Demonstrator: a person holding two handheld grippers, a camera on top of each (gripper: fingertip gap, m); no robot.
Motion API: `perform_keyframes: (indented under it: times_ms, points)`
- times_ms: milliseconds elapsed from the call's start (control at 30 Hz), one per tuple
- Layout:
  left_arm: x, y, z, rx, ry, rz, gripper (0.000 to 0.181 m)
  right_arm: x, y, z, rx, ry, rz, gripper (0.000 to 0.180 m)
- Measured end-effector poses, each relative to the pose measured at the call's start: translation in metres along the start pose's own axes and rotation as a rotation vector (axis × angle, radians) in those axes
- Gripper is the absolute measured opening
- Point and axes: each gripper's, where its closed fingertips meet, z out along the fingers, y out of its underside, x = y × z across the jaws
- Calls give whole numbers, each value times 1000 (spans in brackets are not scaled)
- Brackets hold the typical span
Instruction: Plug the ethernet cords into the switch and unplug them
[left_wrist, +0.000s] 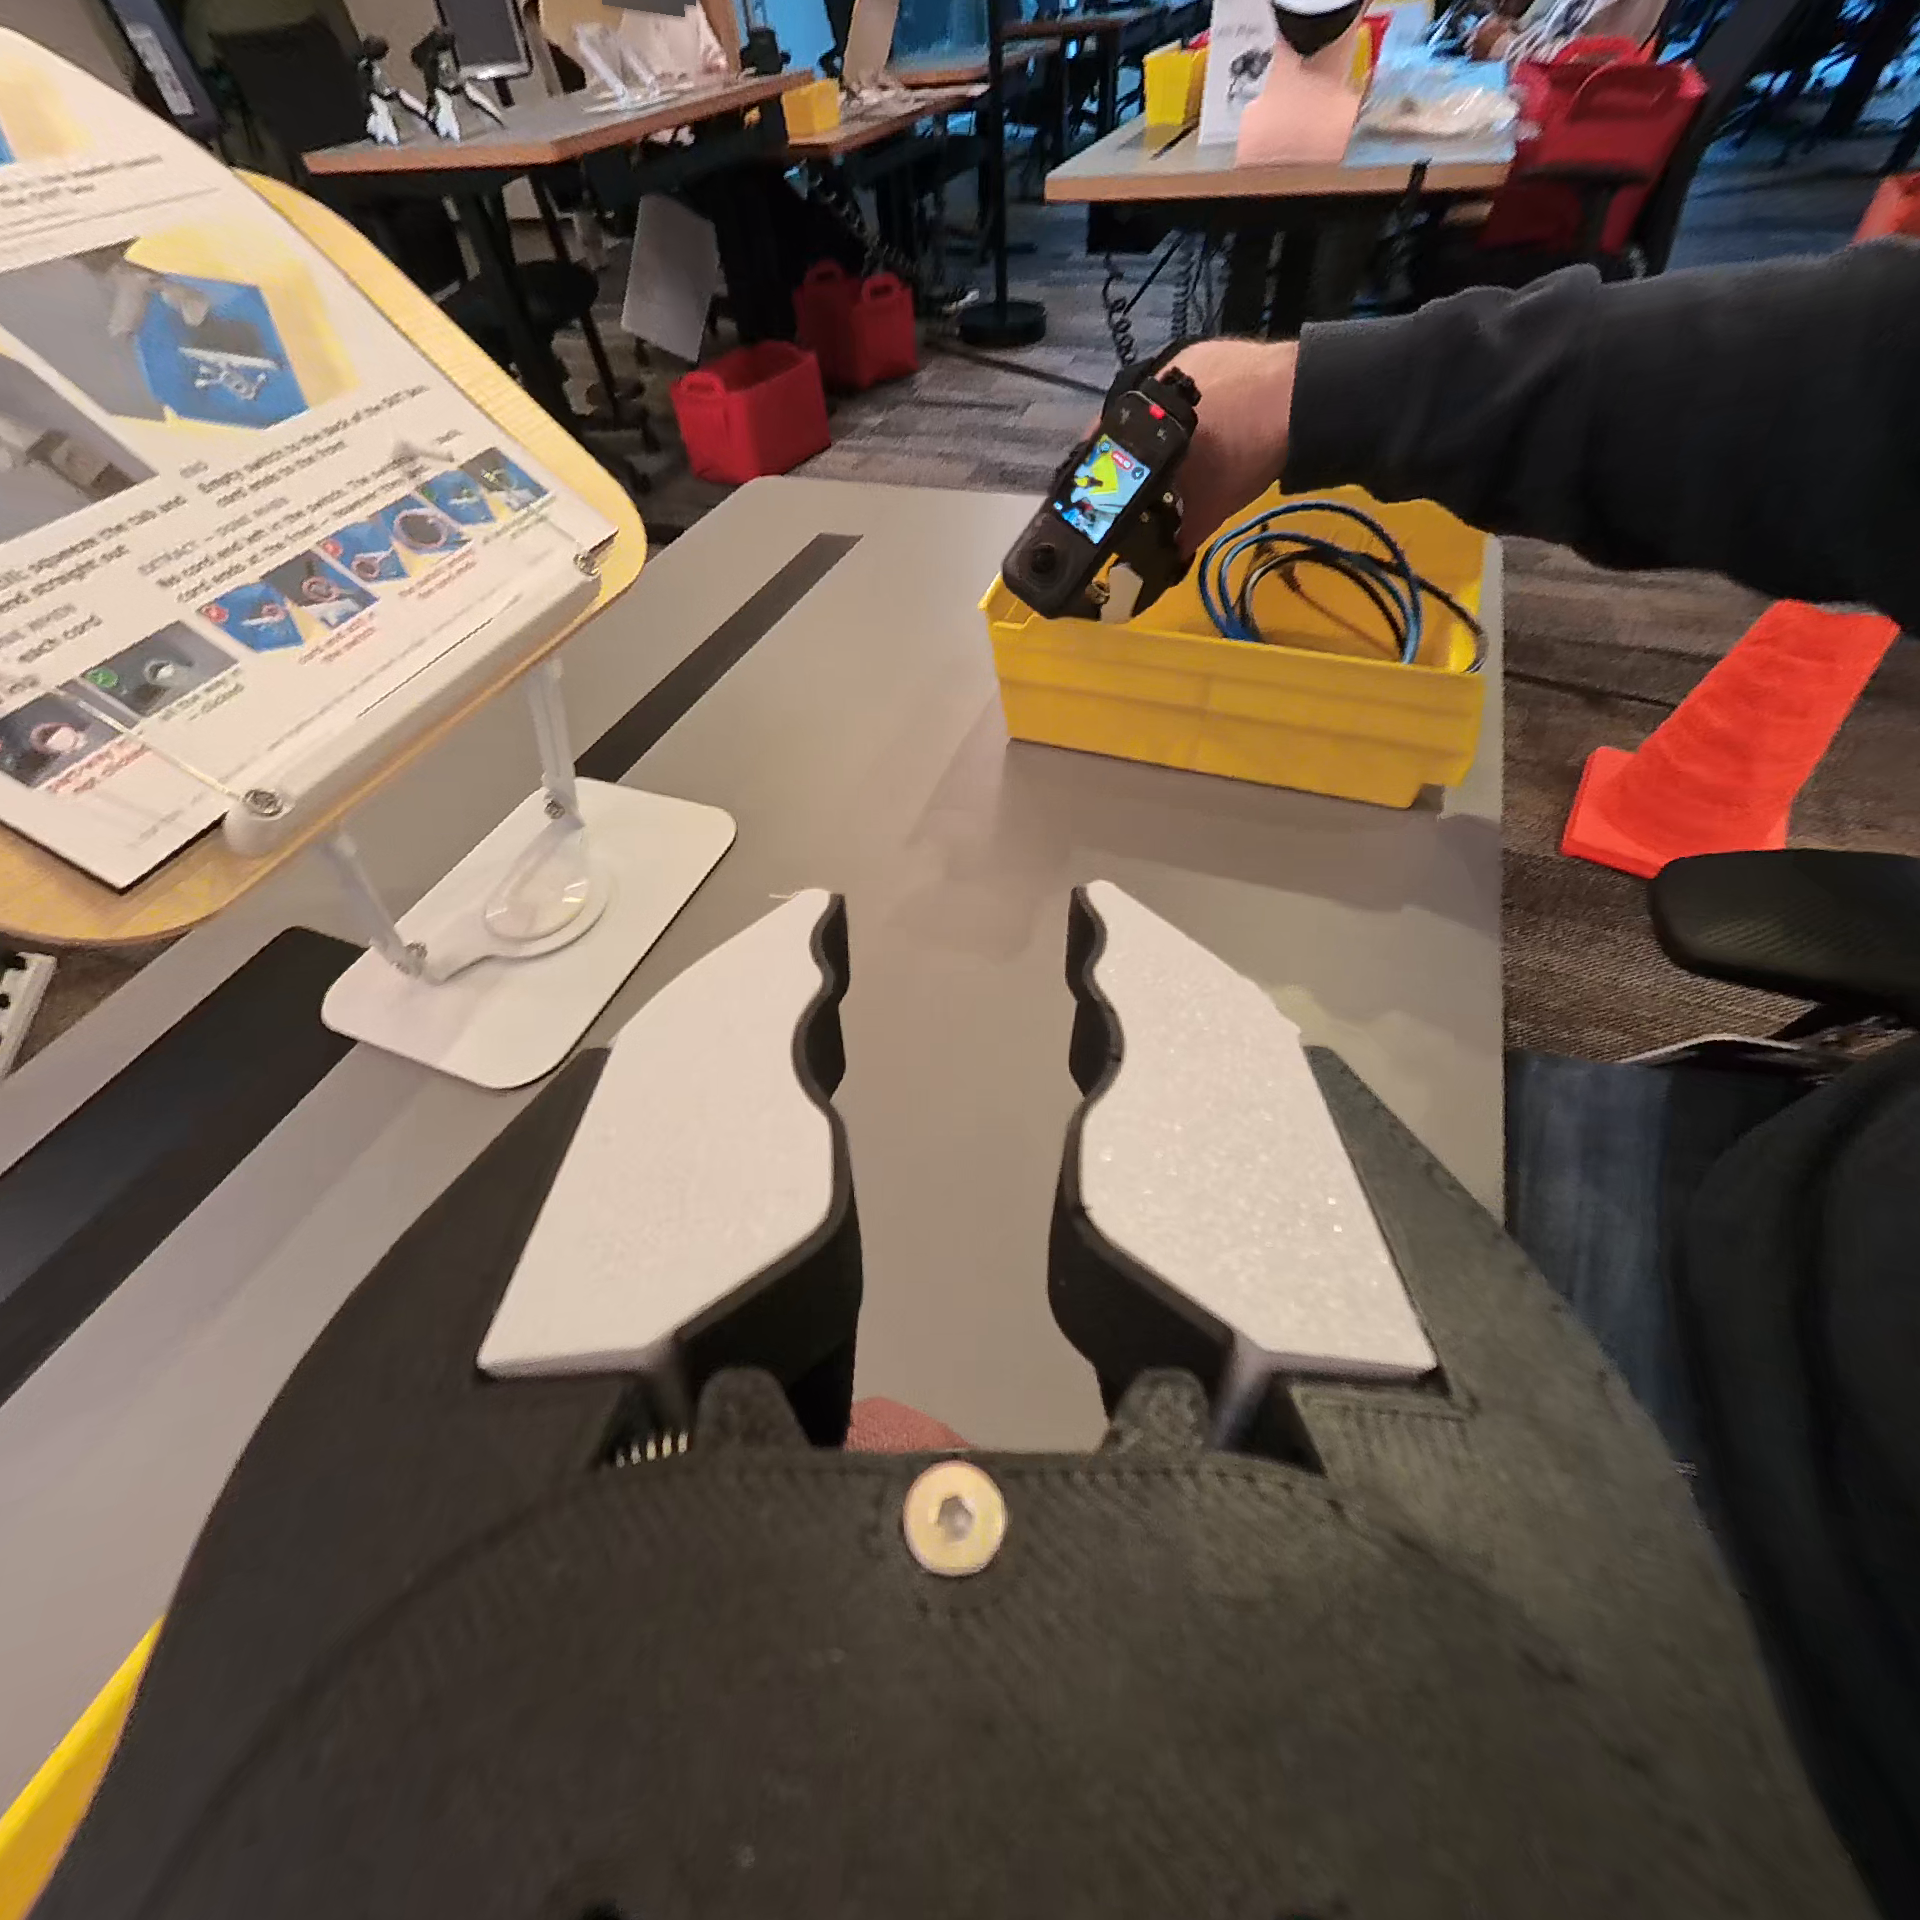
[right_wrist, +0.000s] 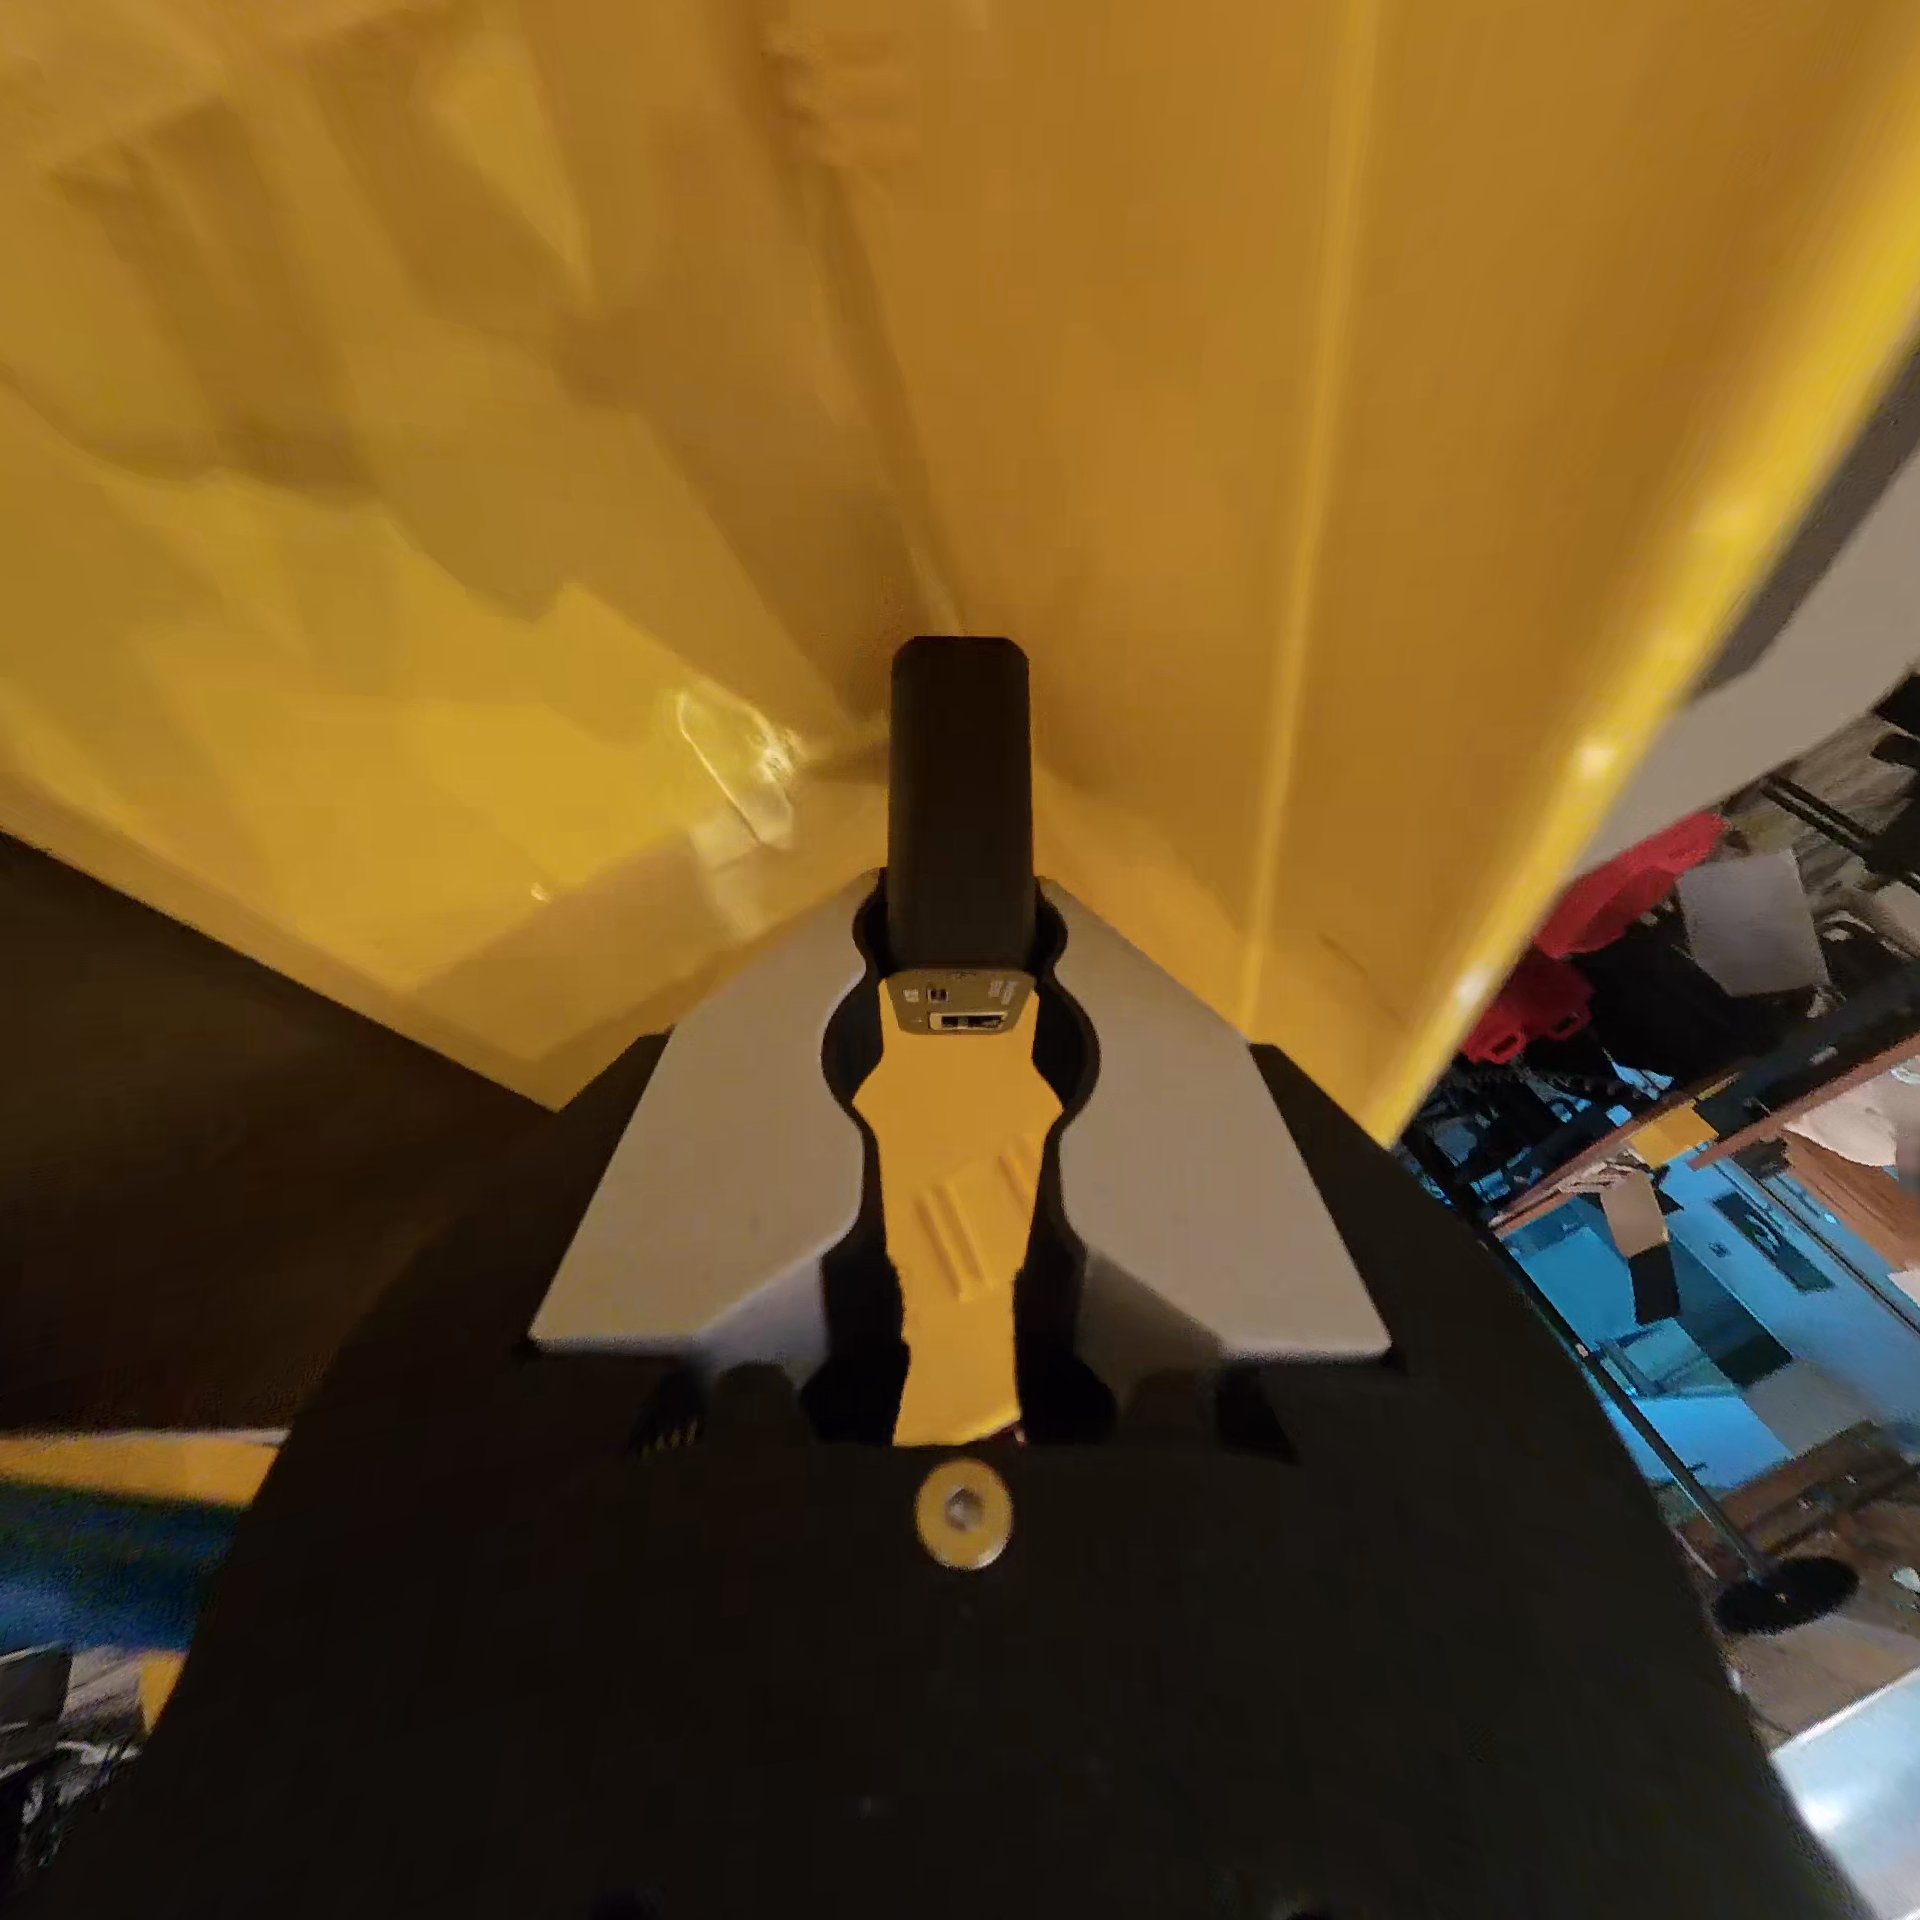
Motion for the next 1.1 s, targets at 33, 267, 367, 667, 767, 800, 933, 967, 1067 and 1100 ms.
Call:
perform_keyframes:
  times_ms: [33,267,367,667,767,800,933,967,1067,1100]
  points:
    - [-1,1,0,-7,-5,2,41,-2,-1,3,-3,-11,-3,23]
    - [-6,9,-1,-51,-28,23,42,-13,0,-9,-25,-61,-40,30]
    - [-8,11,-2,-63,-36,22,44,-14,2,-21,-15,-82,-38,33]
    - [-32,20,-34,-130,-162,16,56,14,31,-82,113,25,131,36]
    - [-54,43,-58,-218,-276,-12,65,24,47,-108,241,141,220,44]
    - [-63,54,-67,-261,-318,-43,70,23,54,-115,278,165,246,45]
    - [-90,104,-107,-379,-432,-214,80,0,94,-123,354,167,408,47]
    - [-97,119,-118,-419,-469,-243,83,-4,106,-123,366,169,469,48]
    - [-111,168,-149,-562,-553,-324,87,-28,132,-115,433,90,640,52]
    - [-113,184,-157,-597,-559,-364,90,-36,138,-110,459,60,686,53]
